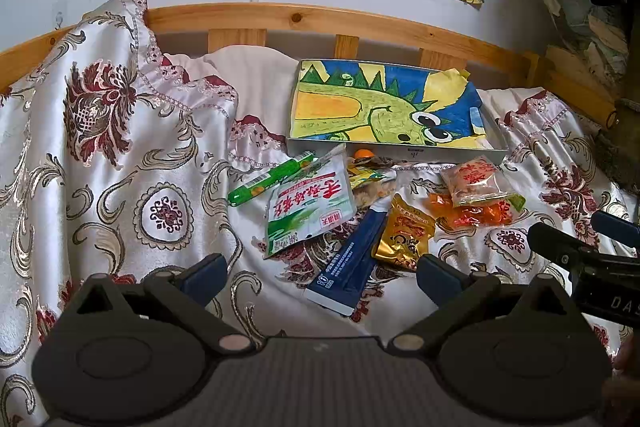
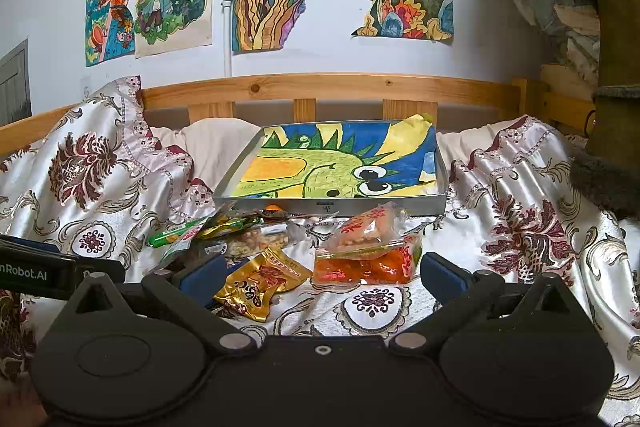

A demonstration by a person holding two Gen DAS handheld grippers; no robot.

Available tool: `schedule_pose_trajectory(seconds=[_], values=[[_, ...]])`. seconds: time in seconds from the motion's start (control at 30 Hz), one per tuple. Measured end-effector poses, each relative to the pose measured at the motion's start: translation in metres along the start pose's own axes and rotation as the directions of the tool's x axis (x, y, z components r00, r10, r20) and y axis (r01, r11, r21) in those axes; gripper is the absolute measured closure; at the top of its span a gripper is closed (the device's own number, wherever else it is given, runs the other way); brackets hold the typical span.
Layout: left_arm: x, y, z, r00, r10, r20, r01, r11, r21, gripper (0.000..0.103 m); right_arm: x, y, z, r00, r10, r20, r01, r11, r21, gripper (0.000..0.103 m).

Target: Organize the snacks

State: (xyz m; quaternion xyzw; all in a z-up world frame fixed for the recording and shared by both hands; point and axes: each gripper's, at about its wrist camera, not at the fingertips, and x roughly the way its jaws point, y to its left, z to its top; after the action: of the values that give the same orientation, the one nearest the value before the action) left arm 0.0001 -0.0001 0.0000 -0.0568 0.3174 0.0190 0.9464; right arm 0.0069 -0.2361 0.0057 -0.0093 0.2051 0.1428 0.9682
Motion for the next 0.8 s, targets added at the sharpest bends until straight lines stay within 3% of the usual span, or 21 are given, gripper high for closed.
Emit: schedule_pose_trajectory(seconds=[0.8], values=[[0.0026, -0.0017, -0.0037, 1.000, -0.001, -0.007, 0.001, 1.000, -0.007, 0.000, -0.0001, 0.0010, 0.0001, 1.000, 0.000, -0.002, 0.000, 1.000, -0.001, 0.001]])
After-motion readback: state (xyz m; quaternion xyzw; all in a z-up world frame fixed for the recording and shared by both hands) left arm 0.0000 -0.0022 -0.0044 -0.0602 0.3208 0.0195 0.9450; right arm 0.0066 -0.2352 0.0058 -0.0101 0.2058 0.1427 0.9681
